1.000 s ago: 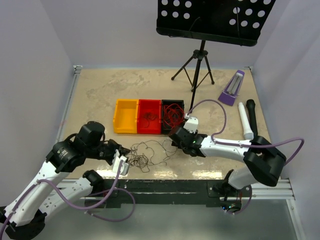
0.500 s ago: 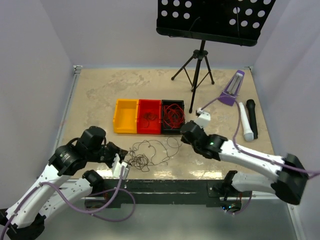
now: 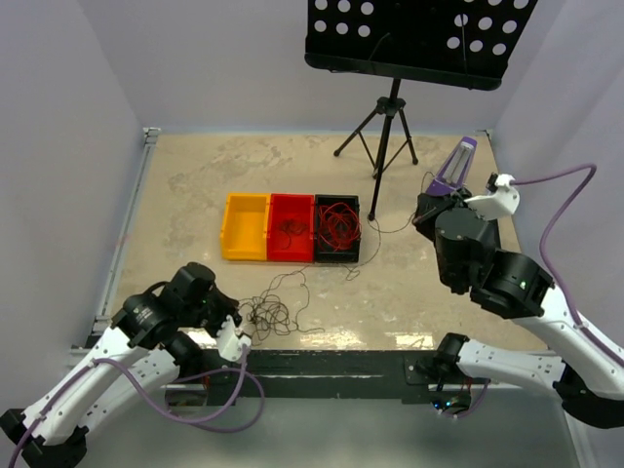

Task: Untangle the cables
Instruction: Untie the cable.

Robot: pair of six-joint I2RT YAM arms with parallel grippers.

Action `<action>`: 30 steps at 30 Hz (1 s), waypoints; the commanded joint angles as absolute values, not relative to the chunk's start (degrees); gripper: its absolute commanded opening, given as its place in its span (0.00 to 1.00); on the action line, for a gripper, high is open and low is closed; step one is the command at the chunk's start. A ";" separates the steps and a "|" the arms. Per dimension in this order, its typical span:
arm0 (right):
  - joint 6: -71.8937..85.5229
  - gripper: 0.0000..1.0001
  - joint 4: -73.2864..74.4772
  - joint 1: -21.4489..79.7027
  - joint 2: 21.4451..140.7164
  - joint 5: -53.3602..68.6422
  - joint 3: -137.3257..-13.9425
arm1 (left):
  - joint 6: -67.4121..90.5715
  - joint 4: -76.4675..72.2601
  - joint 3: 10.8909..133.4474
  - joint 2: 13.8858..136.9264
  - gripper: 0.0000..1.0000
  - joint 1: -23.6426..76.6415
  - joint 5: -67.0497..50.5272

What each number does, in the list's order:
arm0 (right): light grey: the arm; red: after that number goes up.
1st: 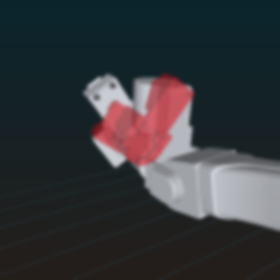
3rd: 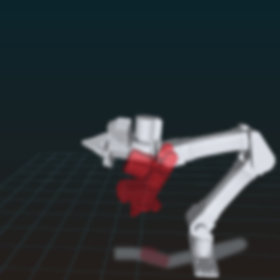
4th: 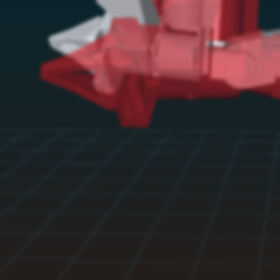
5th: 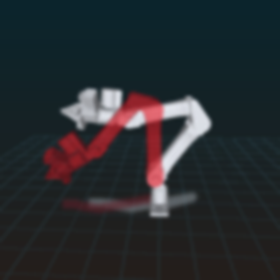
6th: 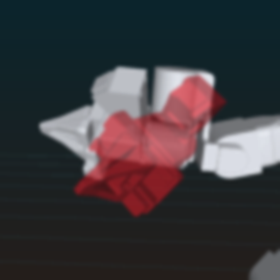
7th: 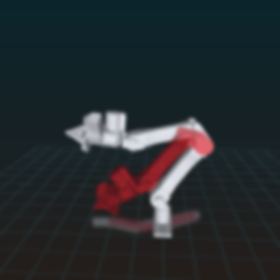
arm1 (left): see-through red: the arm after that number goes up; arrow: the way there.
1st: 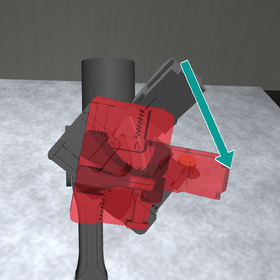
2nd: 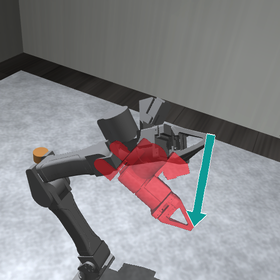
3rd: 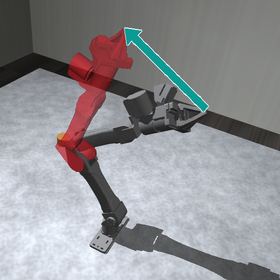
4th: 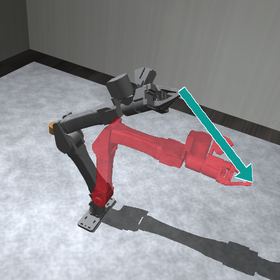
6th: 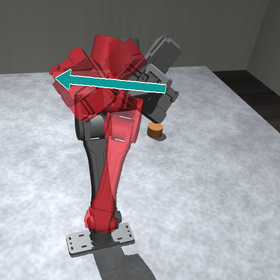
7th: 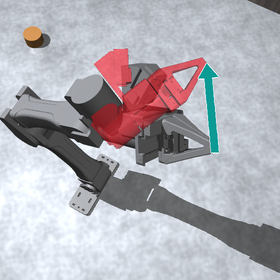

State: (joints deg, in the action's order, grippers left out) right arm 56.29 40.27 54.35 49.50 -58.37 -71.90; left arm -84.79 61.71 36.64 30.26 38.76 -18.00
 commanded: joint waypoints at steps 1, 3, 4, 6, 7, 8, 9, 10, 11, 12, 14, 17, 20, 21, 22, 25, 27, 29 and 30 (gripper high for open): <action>51.87 0.00 43.87 54.40 48.08 -68.46 -78.03 | -89.38 61.70 33.58 28.74 0.00 38.85 -13.98; 48.00 0.00 41.58 54.40 47.11 -68.47 -79.88 | -89.65 61.26 32.87 28.65 0.34 38.85 -12.93; 47.03 0.00 41.14 54.40 47.02 -67.60 -80.59 | -89.04 60.74 32.96 28.57 0.53 38.85 -12.83; 46.67 0.00 41.65 54.40 47.46 -65.58 -80.95 | -88.24 59.68 34.01 28.21 0.68 38.85 -13.70; 47.28 0.00 42.18 54.40 47.72 -64.17 -80.69 | -87.89 59.59 34.80 28.04 0.70 38.85 -14.84; 47.20 0.00 42.19 54.40 47.99 -62.77 -79.99 | -87.02 59.42 35.50 28.39 0.71 38.85 -15.72; 46.68 0.00 42.01 54.40 48.08 -61.01 -79.02 | -85.88 59.41 36.81 29.00 0.77 38.85 -17.12; 46.50 0.00 41.58 54.40 48.25 -59.34 -77.97 | -84.04 59.24 38.13 29.96 0.87 38.85 -18.10; 44.67 0.00 40.53 54.40 48.43 -56.89 -76.65 | -82.63 59.15 39.97 31.10 0.88 38.85 -19.24; 43.69 0.00 40.17 54.49 48.69 -54.60 -75.68 | -80.53 58.72 42.17 32.59 0.88 38.85 -20.47; 41.59 0.00 39.29 54.40 50.35 -48.81 -73.84 | -77.53 57.83 46.30 36.02 0.89 38.85 -22.66; 42.01 0.00 40.52 54.40 53.87 -43.61 -71.64 | -75.50 56.43 51.57 40.24 0.90 38.85 -26.00; 43.25 0.00 39.30 54.40 55.28 -39.31 -67.08 | -73.23 54.42 54.14 43.67 0.90 38.85 -28.12; 43.24 0.00 38.94 54.40 55.37 -37.81 -65.32 | -71.99 52.66 54.31 44.12 0.90 38.85 -28.91; 44.20 0.00 38.59 54.49 55.55 -36.23 -63.13 | -69.98 50.47 53.71 44.30 0.90 38.85 -29.70; 46.75 0.00 37.53 54.41 57.04 -31.22 -57.32 | -64.00 42.56 50.02 44.47 0.89 38.85 -32.16; 48.33 0.00 36.83 54.49 58.00 -28.84 -54.07 | -63.28 41.14 47.47 45.61 0.87 38.85 -34.96; 49.83 0.00 35.25 54.58 58.44 -26.20 -50.38 | -62.23 38.69 44.40 46.84 0.85 38.85 -37.78; 50.70 0.04 34.29 54.58 58.45 -25.06 -48.88 | -62.40 37.89 43.08 47.54 0.84 38.85 -38.66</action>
State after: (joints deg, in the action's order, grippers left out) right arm 46.68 38.35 54.37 58.48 -31.92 -53.23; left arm -66.70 44.34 47.59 45.45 38.76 -31.20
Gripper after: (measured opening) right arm 0.011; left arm 0.857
